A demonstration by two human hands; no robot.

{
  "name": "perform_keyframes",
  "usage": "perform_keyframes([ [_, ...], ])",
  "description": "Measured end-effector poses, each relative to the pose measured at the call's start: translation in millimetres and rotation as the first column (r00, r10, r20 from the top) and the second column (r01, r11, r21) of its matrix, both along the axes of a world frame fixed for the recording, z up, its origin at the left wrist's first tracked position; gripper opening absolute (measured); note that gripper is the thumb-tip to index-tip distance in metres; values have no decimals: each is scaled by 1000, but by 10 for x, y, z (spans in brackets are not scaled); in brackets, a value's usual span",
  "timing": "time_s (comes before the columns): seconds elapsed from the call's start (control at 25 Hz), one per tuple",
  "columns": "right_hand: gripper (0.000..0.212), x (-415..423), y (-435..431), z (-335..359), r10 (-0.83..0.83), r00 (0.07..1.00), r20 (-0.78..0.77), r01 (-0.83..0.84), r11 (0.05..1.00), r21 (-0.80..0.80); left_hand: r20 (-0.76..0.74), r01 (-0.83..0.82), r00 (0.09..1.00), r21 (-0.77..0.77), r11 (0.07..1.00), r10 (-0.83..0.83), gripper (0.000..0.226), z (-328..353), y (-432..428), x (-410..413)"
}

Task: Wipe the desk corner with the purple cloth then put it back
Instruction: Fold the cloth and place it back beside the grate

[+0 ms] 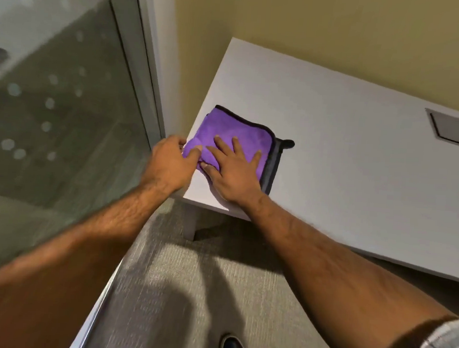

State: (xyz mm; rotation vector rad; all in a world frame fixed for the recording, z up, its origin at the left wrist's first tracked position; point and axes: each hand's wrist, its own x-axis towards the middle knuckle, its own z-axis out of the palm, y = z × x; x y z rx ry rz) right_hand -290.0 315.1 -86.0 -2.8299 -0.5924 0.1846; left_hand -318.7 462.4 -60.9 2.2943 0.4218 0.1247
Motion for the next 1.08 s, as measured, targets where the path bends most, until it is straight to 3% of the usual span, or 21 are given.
perform_keyframes([
  [0.12,54,-180,-208,74,228,973,-35,-227,973,45,-67,-20,998,-12,1000,20,36,-2,18,21],
  [0.24,51,-381,-561,75,242,970,-12,-241,969,50,-121,-36,992,-58,998,29,35,14,-110,-51],
  [0.32,53,-456,-783,84,150,988,-20,-149,986,74,-118,-33,993,-47,998,27,43,14,-226,-94],
  [0.4,56,-452,-941,134,-44,999,-21,47,984,171,-129,-74,989,-32,997,69,49,42,-305,-76],
  [0.48,57,-379,-1042,187,-307,952,-12,297,911,287,-178,-144,975,-38,989,135,56,98,-338,-19],
  [0.56,62,-309,-1079,221,-447,887,-113,459,828,322,-251,-233,945,-70,970,209,63,120,-323,37],
  [0.64,67,-250,-1055,237,-444,843,-305,534,762,366,-333,-286,918,-180,941,215,60,141,-294,57],
  [0.72,68,-191,-1037,263,-436,760,-483,637,648,417,-338,-262,927,-278,924,161,33,179,-336,42],
  [0.8,53,-131,-1030,269,-417,684,-598,711,566,418,-284,-212,950,-273,938,131,18,251,-413,-3],
  [0.88,38,-121,-1027,240,-402,652,-643,735,544,406,-190,-137,978,-310,941,80,16,355,-513,-67],
  [1.0,31,-177,-998,258,-400,655,-641,729,559,396,-44,-20,999,-320,947,6,19,604,-646,-190],
  [1.08,30,-235,-1025,298,-346,653,-674,732,519,443,21,62,998,-289,955,-58,19,791,-744,-260],
])
